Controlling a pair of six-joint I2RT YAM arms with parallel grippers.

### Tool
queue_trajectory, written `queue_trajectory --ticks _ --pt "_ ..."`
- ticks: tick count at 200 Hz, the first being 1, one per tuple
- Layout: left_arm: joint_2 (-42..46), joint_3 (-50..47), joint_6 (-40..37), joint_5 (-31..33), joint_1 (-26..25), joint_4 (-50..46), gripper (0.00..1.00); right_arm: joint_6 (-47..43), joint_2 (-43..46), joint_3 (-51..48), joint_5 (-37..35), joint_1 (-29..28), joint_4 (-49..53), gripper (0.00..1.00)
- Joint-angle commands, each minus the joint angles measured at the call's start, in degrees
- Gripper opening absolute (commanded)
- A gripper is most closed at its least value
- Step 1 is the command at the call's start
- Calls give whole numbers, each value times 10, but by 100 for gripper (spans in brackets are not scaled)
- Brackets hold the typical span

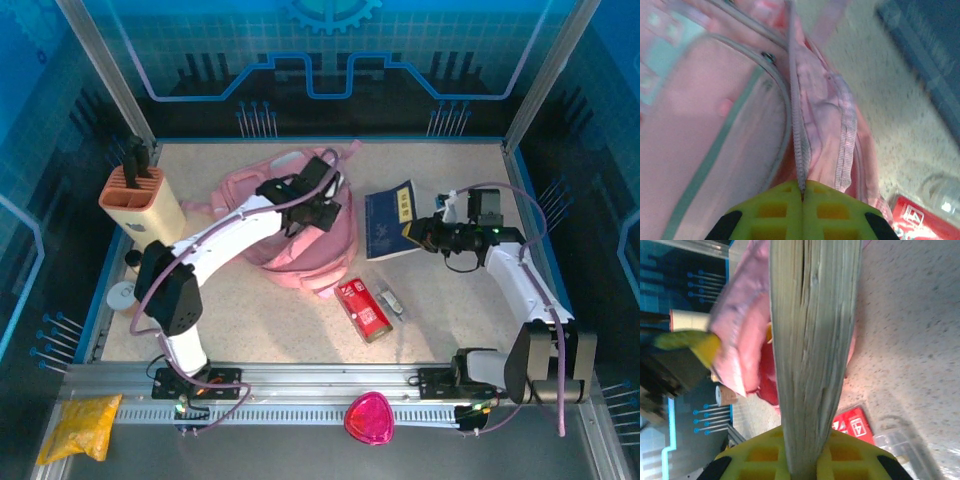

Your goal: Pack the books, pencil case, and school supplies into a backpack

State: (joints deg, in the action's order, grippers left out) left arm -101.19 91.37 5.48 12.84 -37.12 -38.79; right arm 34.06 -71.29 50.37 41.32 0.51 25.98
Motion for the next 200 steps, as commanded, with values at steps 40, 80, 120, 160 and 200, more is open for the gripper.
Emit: queue_trajectory --ticks 40,80,120,160,200 --pt "41 93 -68 47 19 -18 0 123 -82 8 -13 -159 -168 0" --pt "41 127 -66 55 23 -23 0 193 -188 41 -56 -231 -295 0" --pt "55 130 -46 37 23 -5 0 231 -305 114 -100 -265 -396 0" --pt "51 135 -40 32 23 -9 0 208 -384 186 -175 -280 -378 7" --pt "54 135 -41 34 24 -7 0 171 -415 230 -155 -283 -334 32"
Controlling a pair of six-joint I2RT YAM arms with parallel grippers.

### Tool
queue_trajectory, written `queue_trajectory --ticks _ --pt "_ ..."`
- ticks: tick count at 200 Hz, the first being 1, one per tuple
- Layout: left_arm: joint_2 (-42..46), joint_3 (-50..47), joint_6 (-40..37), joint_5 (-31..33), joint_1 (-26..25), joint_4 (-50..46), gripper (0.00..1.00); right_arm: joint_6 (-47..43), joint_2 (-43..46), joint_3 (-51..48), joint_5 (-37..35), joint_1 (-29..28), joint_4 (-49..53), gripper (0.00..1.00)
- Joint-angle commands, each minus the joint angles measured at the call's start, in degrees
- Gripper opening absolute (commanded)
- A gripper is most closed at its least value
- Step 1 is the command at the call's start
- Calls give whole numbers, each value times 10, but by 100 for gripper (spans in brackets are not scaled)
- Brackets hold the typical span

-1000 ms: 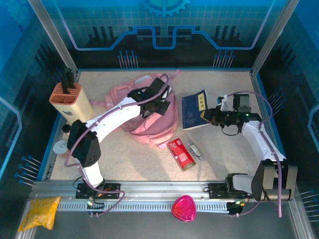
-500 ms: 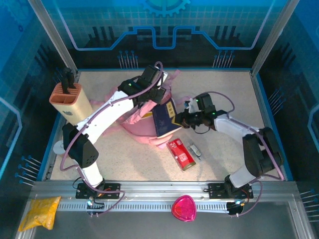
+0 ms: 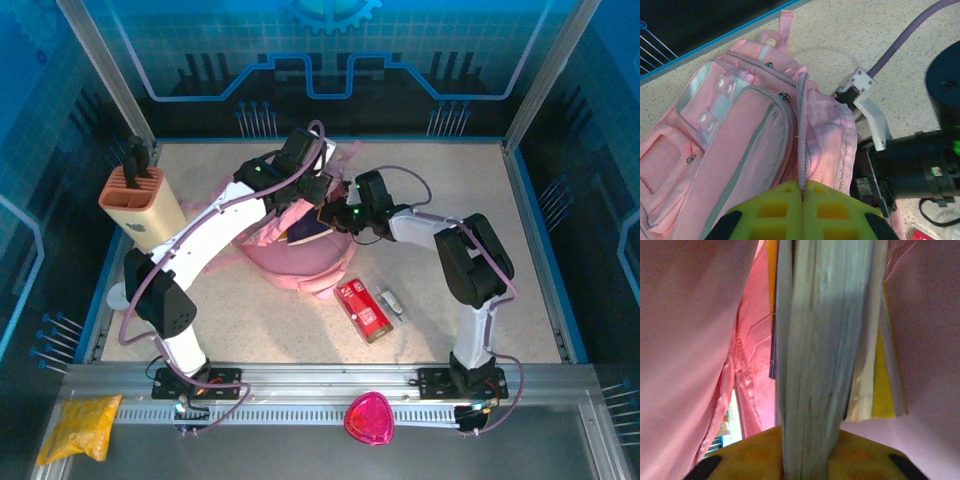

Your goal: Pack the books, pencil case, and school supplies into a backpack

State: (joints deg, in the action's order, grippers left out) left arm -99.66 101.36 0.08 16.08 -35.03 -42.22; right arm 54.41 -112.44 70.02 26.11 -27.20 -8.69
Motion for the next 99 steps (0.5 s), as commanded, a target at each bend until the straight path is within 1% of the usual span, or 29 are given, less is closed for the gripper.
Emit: queue_trajectory --ticks 1,11,24,30,45,71,99 --pt "39 35 12 1 2 27 0 -35 -2 33 -5 -6 17 33" --pt "39 34 12 2 2 27 0 -58 17 21 -29 -8 49 40" --pt "39 31 13 1 3 29 0 -75 49 -10 -47 -8 65 48" --pt "38 29 13 -2 3 29 0 -84 62 -25 -53 -7 71 50" --pt "37 27 17 -2 3 29 0 -98 89 -54 -67 -7 90 52" --pt "40 20 21 -7 2 31 0 -111 109 -85 -74 -14 105 44" --pt "39 19 26 -10 3 29 0 -108 93 -83 -67 -25 86 30"
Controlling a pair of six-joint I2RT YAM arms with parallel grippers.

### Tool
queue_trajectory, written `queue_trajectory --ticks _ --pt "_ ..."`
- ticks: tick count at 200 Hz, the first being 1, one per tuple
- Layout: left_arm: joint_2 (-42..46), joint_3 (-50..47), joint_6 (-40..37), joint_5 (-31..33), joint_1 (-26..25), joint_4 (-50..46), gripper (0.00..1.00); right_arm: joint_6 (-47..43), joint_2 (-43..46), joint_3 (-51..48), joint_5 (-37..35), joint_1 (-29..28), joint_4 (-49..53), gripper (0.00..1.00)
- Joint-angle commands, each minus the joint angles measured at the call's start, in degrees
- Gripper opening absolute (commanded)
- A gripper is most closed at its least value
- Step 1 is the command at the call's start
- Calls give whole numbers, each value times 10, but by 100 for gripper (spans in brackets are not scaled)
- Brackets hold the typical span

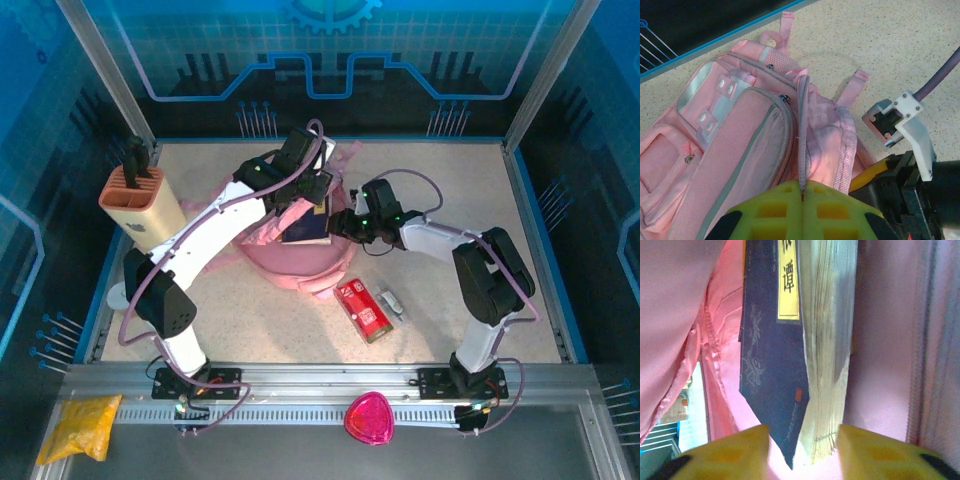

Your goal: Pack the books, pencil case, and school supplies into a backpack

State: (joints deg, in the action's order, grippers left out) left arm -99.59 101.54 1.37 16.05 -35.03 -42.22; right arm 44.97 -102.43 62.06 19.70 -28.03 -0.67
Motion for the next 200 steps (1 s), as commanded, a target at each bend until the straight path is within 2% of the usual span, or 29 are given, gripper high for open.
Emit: queue_trajectory --ticks 1,47,76,108,126,139,158,200 --pt "38 17 14 -9 3 29 0 -13 -9 -2 -2 -17 6 30" --pt "41 31 23 -16 3 28 0 -23 -87 89 -6 -29 -12 13" --pt "48 30 28 -11 3 34 0 -54 -125 150 -42 -34 12 10" --pt "46 26 31 -6 3 32 0 -66 -113 148 -43 -33 28 11" --pt "48 20 33 -10 3 37 0 -71 -82 117 -32 -34 23 16" --pt "46 15 34 -13 2 39 0 -71 -43 78 -35 -30 11 26" --pt "41 7 35 -9 3 34 0 -75 21 23 -23 -15 -2 34" --pt "33 -28 44 -52 2 28 0 -69 141 -86 8 47 -1 43"
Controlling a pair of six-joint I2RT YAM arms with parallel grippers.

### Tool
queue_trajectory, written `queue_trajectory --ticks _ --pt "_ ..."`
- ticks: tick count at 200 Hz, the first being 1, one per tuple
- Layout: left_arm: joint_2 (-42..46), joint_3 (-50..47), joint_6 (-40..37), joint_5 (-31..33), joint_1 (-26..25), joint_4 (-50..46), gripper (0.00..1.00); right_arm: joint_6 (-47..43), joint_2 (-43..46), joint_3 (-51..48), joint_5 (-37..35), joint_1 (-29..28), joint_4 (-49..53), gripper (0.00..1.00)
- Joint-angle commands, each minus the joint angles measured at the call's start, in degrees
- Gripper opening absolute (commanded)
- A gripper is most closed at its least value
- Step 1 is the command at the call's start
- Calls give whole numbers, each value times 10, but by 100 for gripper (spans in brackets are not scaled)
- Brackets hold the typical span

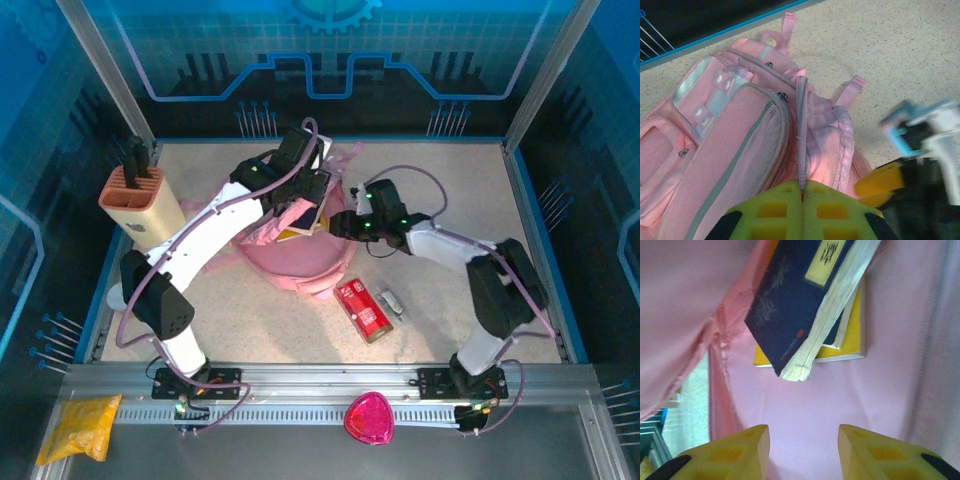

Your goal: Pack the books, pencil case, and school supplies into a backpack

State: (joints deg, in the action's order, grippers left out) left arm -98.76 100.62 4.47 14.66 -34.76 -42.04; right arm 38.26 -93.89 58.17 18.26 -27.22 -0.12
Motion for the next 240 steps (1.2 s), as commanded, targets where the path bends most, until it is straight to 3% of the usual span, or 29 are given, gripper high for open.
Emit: queue_trajectory --ticks 1,36,112,120,130,155,172,198,240 --pt "25 -21 13 -39 -1 26 0 -1 61 -51 23 43 -5 44" --pt "15 -69 43 -72 -3 38 2 -27 117 -75 23 83 46 48" --pt "-7 -97 66 -95 -33 52 7 -30 166 -100 33 89 70 60" --pt "-1 -100 69 -111 -34 54 12 -31 170 -100 33 89 74 61" --pt "7 -103 69 -129 -33 52 28 -32 175 -103 37 88 75 63" --pt "61 -142 89 -144 -28 67 47 -40 182 -107 35 82 88 67" --pt "115 -189 116 -149 -13 94 54 -35 184 -111 37 74 93 69" --pt "185 -260 157 -89 18 90 66 -30 168 -104 58 39 88 71" --pt "301 -408 249 -81 148 107 73 -15 130 -81 59 -19 91 72"
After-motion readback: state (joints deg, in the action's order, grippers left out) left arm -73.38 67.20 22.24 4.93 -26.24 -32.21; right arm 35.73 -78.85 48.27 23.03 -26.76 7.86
